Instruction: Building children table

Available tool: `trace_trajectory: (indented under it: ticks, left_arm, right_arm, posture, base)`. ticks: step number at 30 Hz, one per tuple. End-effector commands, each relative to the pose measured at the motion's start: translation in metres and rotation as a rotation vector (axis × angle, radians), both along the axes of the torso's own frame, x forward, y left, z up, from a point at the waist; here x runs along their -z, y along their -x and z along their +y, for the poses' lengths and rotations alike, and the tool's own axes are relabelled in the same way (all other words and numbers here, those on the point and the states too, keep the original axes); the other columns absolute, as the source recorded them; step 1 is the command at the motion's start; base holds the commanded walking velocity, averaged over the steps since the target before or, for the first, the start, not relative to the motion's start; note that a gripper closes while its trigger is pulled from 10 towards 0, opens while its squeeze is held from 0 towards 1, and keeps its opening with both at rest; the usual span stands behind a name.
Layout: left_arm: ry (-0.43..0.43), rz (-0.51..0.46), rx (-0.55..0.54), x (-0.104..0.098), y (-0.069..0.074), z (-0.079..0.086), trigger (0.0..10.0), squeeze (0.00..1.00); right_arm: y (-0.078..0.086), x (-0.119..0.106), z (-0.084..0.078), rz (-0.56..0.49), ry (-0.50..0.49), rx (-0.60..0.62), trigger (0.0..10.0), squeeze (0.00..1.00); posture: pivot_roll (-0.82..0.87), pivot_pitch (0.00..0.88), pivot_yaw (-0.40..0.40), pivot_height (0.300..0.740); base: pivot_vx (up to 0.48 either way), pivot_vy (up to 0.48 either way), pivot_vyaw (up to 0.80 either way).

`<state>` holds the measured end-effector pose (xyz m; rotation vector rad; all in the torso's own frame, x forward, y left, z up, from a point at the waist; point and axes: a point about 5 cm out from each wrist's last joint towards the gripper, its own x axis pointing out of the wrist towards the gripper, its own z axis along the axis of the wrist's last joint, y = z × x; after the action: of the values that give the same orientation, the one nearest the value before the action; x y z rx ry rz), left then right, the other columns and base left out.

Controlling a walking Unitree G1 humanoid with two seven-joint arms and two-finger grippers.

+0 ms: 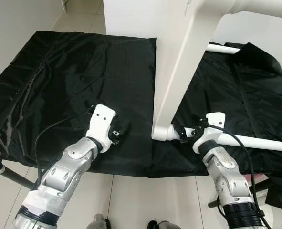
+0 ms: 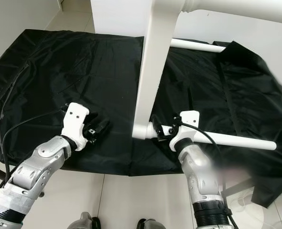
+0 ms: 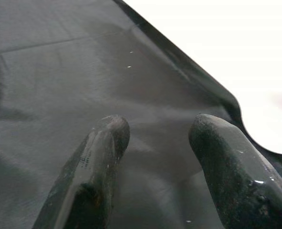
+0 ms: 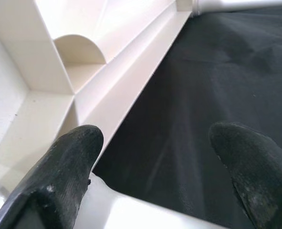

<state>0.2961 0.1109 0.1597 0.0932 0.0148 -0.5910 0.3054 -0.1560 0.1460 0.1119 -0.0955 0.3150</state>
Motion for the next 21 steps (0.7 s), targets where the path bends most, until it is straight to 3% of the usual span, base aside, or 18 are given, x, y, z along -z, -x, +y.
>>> trace_trajectory:
  ticks: [1, 7, 21]
  left_arm:
    - [-0.008, 0.031, 0.278, 0.002, 0.013, -0.013, 10.0, 0.00]
    - [-0.019, 0.032, 0.275, 0.001, 0.012, -0.014, 10.0, 0.00]
    - [-0.024, 0.031, 0.234, -0.002, 0.010, -0.003, 10.0, 0.00]
  right_arm:
    - [-0.002, 0.006, 0.009, 0.016, 0.013, -0.034, 10.0, 0.00]
    - [-0.005, 0.007, 0.018, 0.016, 0.011, -0.057, 10.0, 0.00]
    - [-0.004, 0.018, 0.059, 0.044, -0.046, -0.128, 10.0, 0.00]
  posture:
    - [0.04, 0.120, -0.051, 0.740]
    - [0.04, 0.120, -0.053, 0.740]
    - [0.05, 0.119, -0.049, 0.740]
  base:
    - [0.000, 0.000, 0.00]
    - [0.000, 0.000, 0.00]
    - [0.000, 0.000, 0.00]
